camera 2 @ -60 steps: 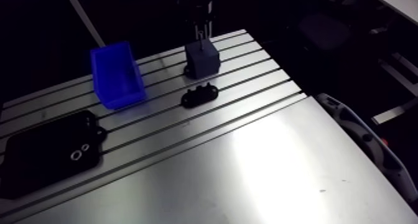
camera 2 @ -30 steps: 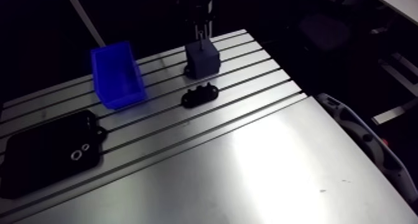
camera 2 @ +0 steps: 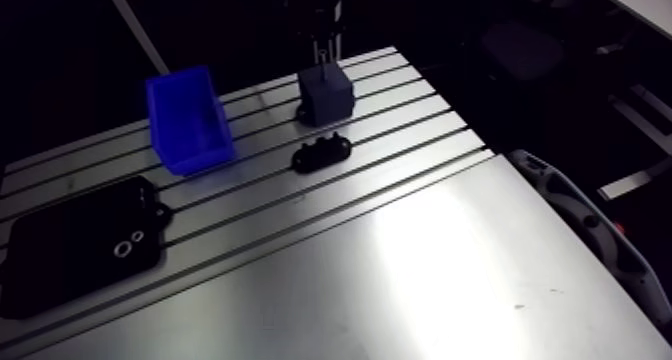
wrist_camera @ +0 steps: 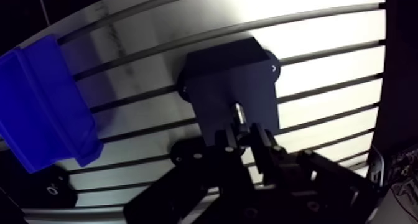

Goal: Pick up the M10 bolt and insert it into the hole until fully seated.

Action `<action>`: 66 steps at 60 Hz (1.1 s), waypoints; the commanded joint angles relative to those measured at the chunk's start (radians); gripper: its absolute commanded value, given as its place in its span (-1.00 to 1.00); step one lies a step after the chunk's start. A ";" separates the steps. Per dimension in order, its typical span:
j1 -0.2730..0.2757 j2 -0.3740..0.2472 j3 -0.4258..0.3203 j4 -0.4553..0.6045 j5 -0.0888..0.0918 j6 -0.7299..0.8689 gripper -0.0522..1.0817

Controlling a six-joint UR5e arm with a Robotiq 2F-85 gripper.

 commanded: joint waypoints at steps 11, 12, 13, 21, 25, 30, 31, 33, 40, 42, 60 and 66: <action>-0.001 0.000 0.005 0.000 0.000 -0.003 0.99; -0.003 0.000 0.006 0.000 0.000 -0.003 0.99; -0.003 0.000 0.006 0.000 0.000 -0.003 0.99; -0.003 0.000 0.009 -0.007 0.000 -0.003 0.99; -0.003 0.000 0.015 -0.027 0.000 -0.006 0.99; -0.002 0.000 0.018 -0.047 0.000 -0.006 0.99; -0.002 0.000 0.018 -0.047 0.000 -0.006 0.99; -0.001 0.000 0.018 -0.049 0.000 -0.006 0.99; -0.001 -0.001 0.018 -0.049 -0.002 -0.006 0.99; -0.001 -0.001 0.017 -0.049 -0.002 -0.006 0.99; -0.001 -0.001 0.017 -0.049 0.005 -0.006 0.94; -0.003 -0.001 0.018 -0.049 0.005 -0.006 0.91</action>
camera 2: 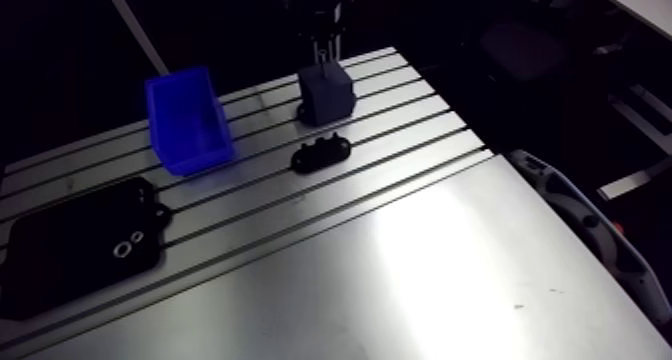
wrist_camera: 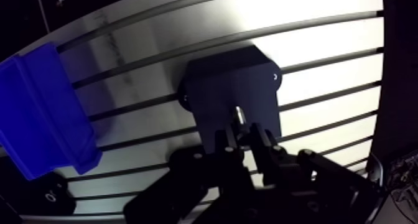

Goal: Pick up the M10 bolt and insert it into the hole until fully seated.

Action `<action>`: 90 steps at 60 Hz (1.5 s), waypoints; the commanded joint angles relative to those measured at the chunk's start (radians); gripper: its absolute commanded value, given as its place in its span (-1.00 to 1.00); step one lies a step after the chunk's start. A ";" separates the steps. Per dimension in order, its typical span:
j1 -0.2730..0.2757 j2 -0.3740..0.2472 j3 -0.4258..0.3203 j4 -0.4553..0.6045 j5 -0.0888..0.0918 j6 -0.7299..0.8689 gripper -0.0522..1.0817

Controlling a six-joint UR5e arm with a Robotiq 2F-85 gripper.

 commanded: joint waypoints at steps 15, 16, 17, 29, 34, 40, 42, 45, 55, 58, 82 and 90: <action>-0.003 0.000 0.015 -0.001 0.002 0.000 0.91; -0.003 0.000 0.015 -0.001 0.002 0.000 0.89; -0.003 0.000 0.015 -0.001 0.002 0.000 0.89; -0.001 0.000 0.017 0.001 -0.003 -0.001 -0.25; -0.001 -0.002 0.020 -0.002 -0.004 -0.002 -0.90; -0.001 -0.002 0.020 -0.005 -0.005 0.000 -0.90; -0.003 -0.002 0.020 -0.006 -0.003 0.000 -0.90; -0.003 -0.002 0.020 -0.011 -0.004 0.000 -0.90; -0.005 -0.008 0.020 -0.013 -0.003 0.001 -0.90; -0.006 -0.011 0.018 -0.011 -0.003 0.001 -0.90; 0.000 -0.116 0.013 0.027 -0.011 0.001 -0.90; 0.017 -0.157 0.018 0.032 -0.055 0.009 -0.90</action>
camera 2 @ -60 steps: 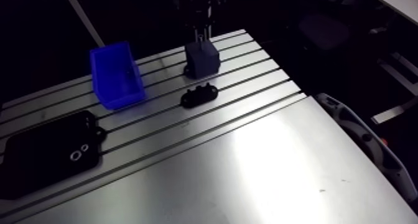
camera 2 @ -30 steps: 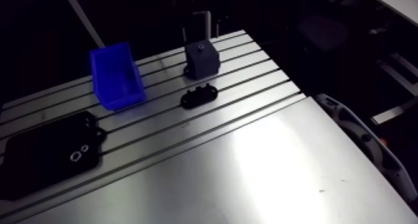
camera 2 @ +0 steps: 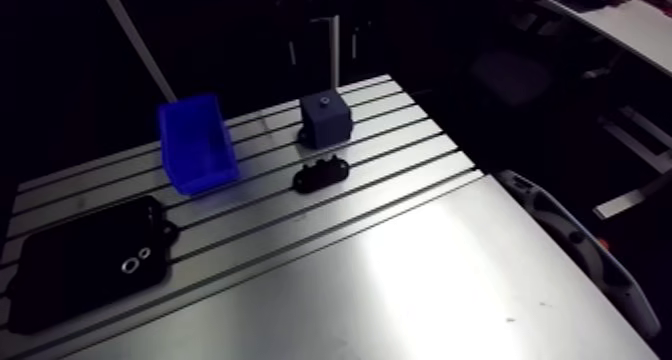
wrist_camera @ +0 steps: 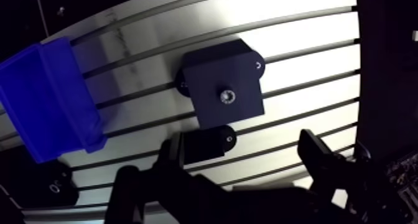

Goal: Pick up the M10 bolt and insert it into the hole until fully seated.

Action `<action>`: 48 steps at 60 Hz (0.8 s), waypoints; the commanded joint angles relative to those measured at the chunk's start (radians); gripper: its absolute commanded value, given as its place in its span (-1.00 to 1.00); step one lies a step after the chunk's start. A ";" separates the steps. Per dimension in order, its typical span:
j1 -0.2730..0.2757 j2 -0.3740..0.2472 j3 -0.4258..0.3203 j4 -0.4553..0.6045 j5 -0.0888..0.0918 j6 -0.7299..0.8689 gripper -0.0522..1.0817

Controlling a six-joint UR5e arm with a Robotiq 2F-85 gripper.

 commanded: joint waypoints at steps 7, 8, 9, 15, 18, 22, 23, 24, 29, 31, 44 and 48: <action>0.084 -0.112 0.007 0.021 -0.071 0.012 -0.90; 0.092 -0.119 0.007 0.021 -0.071 0.012 -0.90; 0.092 -0.119 0.007 0.021 -0.071 0.012 -0.90; 0.127 -0.153 0.009 0.037 -0.065 0.013 -0.90; 0.154 -0.167 0.007 0.058 -0.063 0.013 -0.90; 0.179 -0.170 0.006 0.069 -0.062 0.012 -0.90; 0.192 -0.171 0.004 0.077 -0.063 0.013 -0.90; 0.192 -0.171 0.004 0.077 -0.063 0.013 -0.90; 0.234 -0.171 -0.009 0.136 -0.062 0.013 -0.90; 0.246 -0.171 -0.014 0.157 -0.062 0.014 -0.90; 0.268 -0.184 -0.037 0.218 -0.061 0.042 -0.90; 0.267 -0.190 -0.040 0.238 -0.056 0.039 -0.90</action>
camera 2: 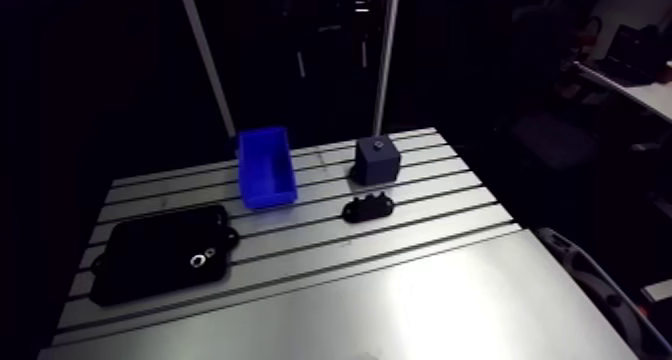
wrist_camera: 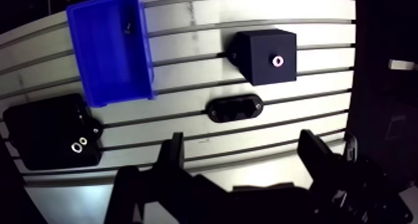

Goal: Pick up the M10 bolt and insert it into the hole until fully seated.

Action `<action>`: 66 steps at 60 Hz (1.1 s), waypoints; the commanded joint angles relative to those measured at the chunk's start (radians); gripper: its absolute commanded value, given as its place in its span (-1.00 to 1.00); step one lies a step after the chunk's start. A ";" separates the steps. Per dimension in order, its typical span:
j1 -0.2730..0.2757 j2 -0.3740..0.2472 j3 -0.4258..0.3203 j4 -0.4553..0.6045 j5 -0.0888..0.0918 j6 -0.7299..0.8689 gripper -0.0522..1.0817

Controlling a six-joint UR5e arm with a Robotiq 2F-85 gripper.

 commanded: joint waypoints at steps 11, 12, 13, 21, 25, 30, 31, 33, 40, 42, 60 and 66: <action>0.085 -0.063 -0.062 0.187 0.068 0.017 -0.90; 0.085 -0.063 -0.062 0.187 0.068 0.017 -0.90; 0.085 -0.065 -0.072 0.209 0.076 0.014 -0.90; 0.088 -0.078 -0.084 0.259 0.089 0.011 -0.90; 0.090 -0.100 -0.080 0.262 0.087 0.004 -0.90; 0.094 -0.119 -0.079 0.267 0.090 -0.014 -0.90; 0.094 -0.119 -0.079 0.267 0.090 -0.014 -0.90; 0.095 -0.124 -0.079 0.270 0.090 -0.017 -0.90; 0.099 -0.157 -0.055 0.264 0.079 -0.015 -0.90; 0.099 -0.166 -0.044 0.264 0.080 -0.015 -0.90; 0.111 -0.198 -0.009 0.258 0.085 -0.014 -0.90; 0.119 -0.200 -0.001 0.258 0.085 -0.010 -0.90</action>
